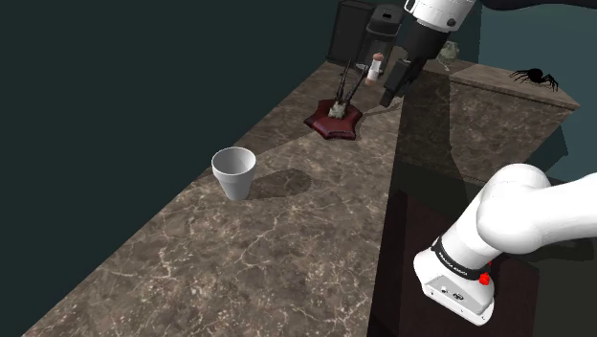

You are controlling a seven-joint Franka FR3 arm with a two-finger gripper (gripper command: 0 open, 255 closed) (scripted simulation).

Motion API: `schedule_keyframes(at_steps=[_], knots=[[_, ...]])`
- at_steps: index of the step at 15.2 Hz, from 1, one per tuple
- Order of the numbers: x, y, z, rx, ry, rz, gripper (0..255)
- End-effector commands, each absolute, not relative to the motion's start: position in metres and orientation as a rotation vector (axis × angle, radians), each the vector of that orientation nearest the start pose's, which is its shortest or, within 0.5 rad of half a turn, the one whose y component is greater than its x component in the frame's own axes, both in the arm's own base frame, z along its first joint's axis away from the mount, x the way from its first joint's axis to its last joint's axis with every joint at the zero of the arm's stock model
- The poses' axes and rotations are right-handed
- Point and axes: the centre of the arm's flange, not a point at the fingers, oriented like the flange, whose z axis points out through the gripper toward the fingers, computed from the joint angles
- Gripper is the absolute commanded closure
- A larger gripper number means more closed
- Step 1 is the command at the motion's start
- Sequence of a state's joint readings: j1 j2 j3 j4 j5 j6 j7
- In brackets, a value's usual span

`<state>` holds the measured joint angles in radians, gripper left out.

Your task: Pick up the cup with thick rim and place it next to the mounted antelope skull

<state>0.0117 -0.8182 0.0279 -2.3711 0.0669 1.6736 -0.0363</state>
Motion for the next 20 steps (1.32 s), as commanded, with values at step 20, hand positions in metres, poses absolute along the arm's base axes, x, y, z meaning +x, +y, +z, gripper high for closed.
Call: schedule_keyframes(at_steps=[20], knots=[[0.473, 0.153, 0.473, -3.023, -0.017, -0.156, 0]])
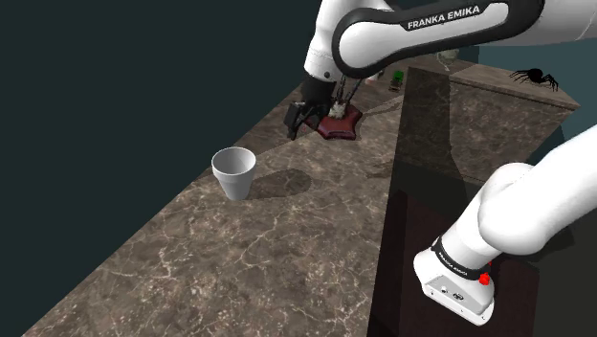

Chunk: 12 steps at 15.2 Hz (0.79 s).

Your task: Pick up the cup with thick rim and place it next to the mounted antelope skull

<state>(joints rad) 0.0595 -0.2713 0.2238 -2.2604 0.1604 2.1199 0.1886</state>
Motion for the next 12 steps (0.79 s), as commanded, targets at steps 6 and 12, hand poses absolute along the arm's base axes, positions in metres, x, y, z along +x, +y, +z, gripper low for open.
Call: schedule_keyframes(at_steps=[6, 12], knots=[[0.525, 0.194, 0.433, -3.002, 0.009, -0.147, 0], [0.569, 0.229, 0.396, -2.985, 0.029, -0.139, 0]])
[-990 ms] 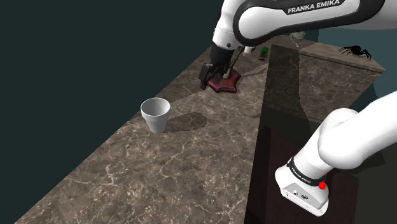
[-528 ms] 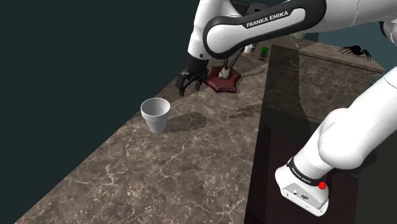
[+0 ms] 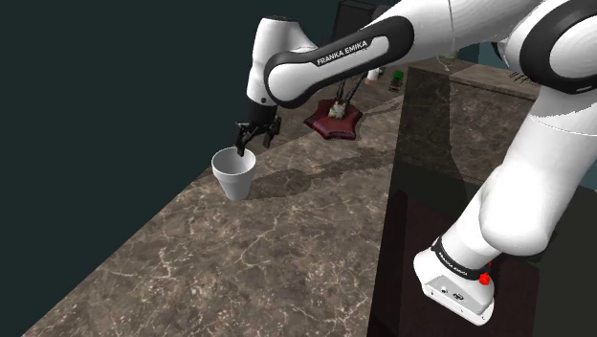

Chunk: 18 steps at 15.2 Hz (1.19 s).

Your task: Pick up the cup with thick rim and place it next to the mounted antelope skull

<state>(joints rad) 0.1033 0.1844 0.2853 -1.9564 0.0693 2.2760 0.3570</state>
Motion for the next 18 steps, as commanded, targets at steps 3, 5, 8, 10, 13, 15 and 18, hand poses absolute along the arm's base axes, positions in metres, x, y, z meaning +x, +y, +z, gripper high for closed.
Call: schedule_keyframes(at_steps=[3, 5, 8, 10, 13, 15, 18], knots=[[0.571, 0.231, 0.38, -2.985, 0.029, -0.139, 0], [0.572, 0.233, 0.37, -2.985, 0.029, -0.139, 0], [0.572, 0.234, 0.362, -2.985, 0.029, -0.139, 0], [0.572, 0.234, 0.362, -2.985, 0.029, -0.139, 0], [0.572, 0.234, 0.362, -2.985, 0.029, -0.139, 0], [0.572, 0.234, 0.362, -2.985, 0.029, -0.139, 0], [0.572, 0.234, 0.362, -2.985, 0.029, -0.139, 255]])
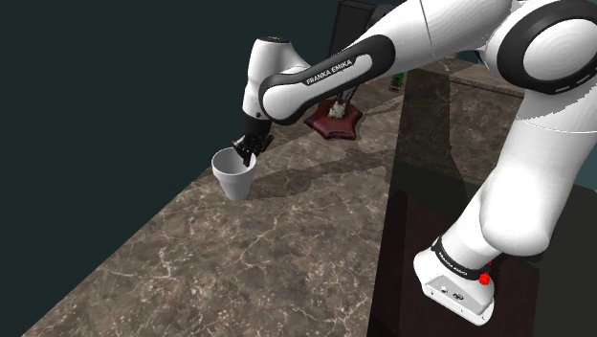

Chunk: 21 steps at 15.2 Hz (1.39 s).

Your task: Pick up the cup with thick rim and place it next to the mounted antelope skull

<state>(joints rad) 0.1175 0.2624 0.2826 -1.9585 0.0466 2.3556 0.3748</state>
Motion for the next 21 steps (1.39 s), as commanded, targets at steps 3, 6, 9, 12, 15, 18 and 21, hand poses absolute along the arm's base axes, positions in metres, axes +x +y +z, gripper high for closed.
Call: schedule_keyframes(at_steps=[3, 6, 9, 12, 15, 18, 21], knots=[[0.572, 0.234, 0.362, -2.985, 0.029, -0.139, 255], [0.572, 0.234, 0.362, -2.985, 0.029, -0.139, 255], [0.572, 0.234, 0.372, -2.985, 0.029, -0.139, 255], [0.572, 0.234, 0.388, -2.985, 0.029, -0.139, 255], [0.572, 0.234, 0.404, -2.985, 0.029, -0.139, 255], [0.572, 0.234, 0.42, -2.985, 0.029, -0.139, 255], [0.572, 0.234, 0.436, -2.985, 0.029, -0.139, 255]])
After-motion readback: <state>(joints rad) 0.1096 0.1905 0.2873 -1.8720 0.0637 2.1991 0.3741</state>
